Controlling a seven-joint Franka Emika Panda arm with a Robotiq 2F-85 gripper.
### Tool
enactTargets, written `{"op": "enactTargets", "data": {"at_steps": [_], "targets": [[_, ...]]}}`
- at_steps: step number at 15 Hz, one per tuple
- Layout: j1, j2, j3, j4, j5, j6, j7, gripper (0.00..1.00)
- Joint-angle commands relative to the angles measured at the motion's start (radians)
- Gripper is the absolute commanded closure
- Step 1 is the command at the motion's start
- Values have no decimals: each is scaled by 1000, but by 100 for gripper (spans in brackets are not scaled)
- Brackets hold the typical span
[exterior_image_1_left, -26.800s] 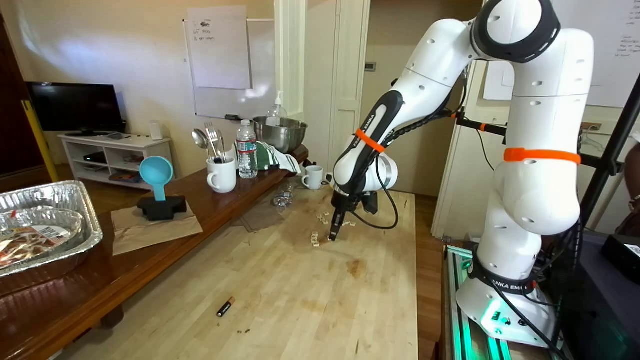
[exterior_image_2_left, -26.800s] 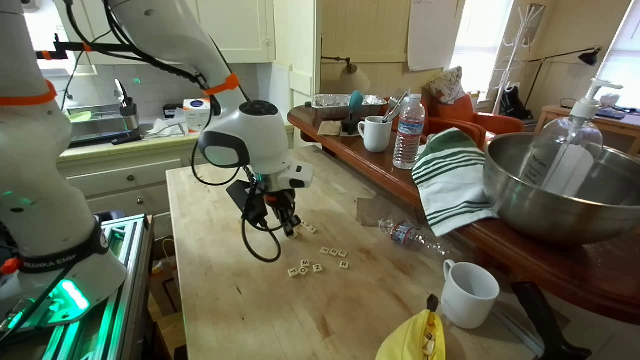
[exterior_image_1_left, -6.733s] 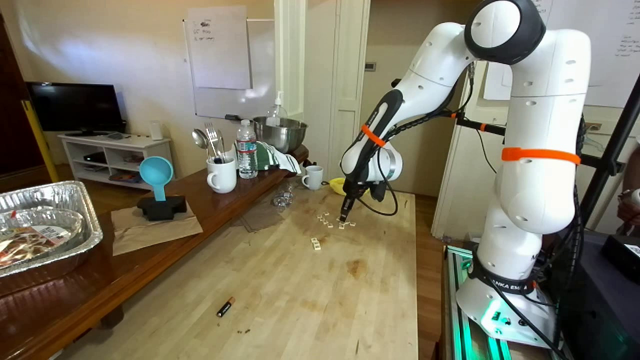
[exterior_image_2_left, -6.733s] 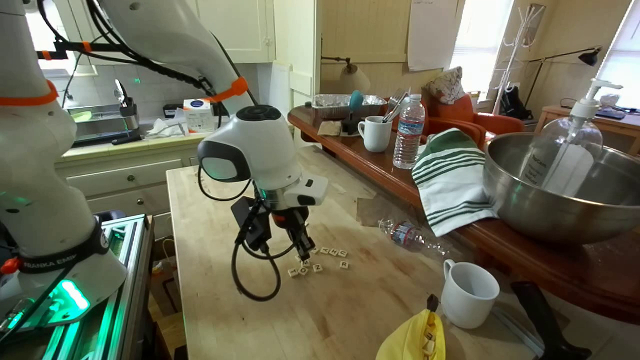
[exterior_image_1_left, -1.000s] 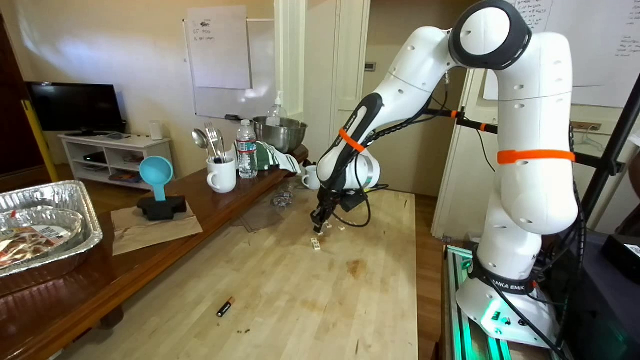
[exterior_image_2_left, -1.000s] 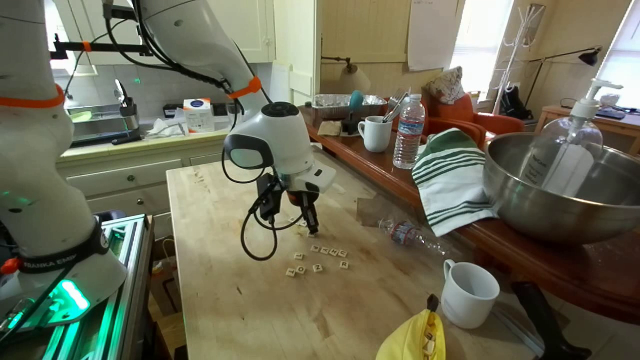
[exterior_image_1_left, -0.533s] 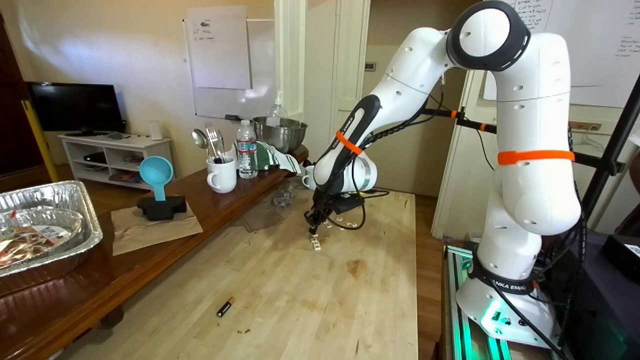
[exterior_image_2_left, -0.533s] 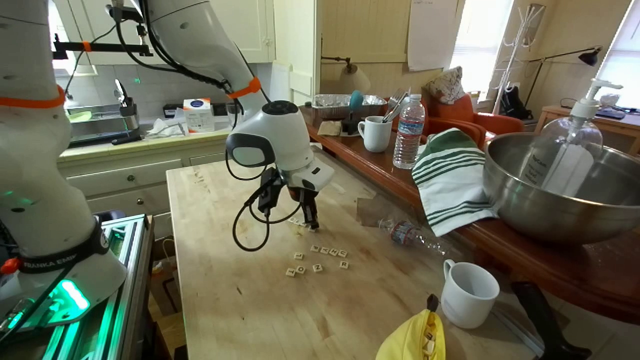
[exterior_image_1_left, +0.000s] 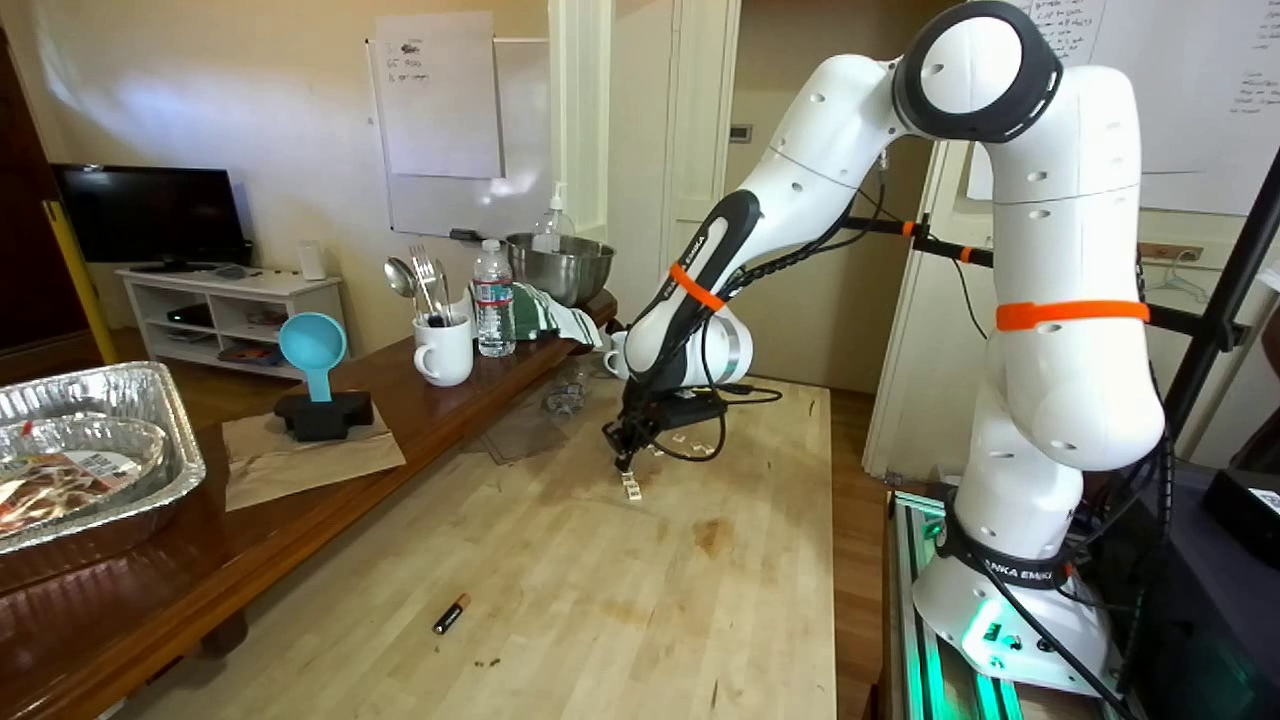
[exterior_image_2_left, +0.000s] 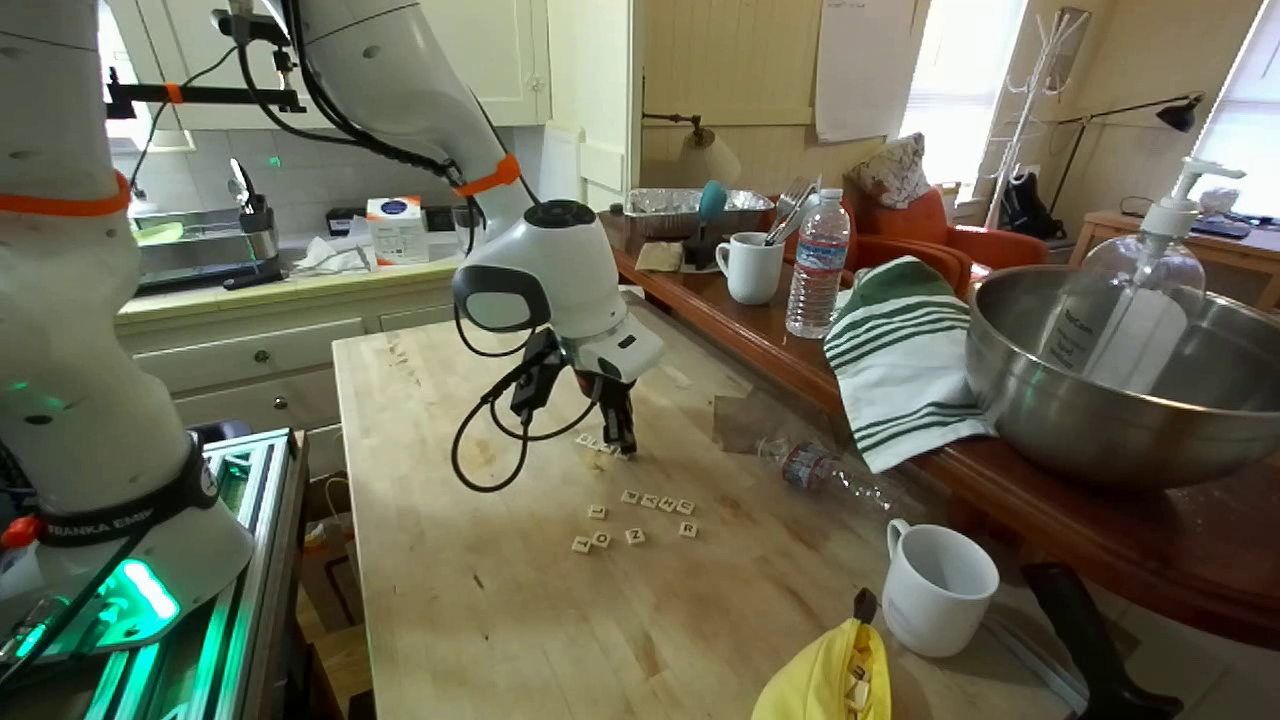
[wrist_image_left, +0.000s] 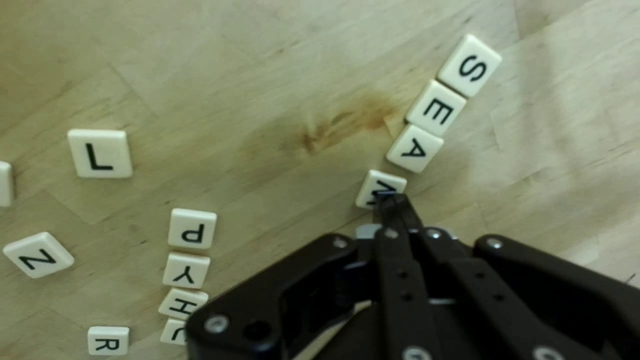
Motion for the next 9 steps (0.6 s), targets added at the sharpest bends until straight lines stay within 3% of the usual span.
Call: {"op": "enactTargets", "data": {"at_steps": [1,9], "targets": [[35,45,-19,5,-5,34,80,100],[63,42,-46,-4,-25,24,176,100]]}}
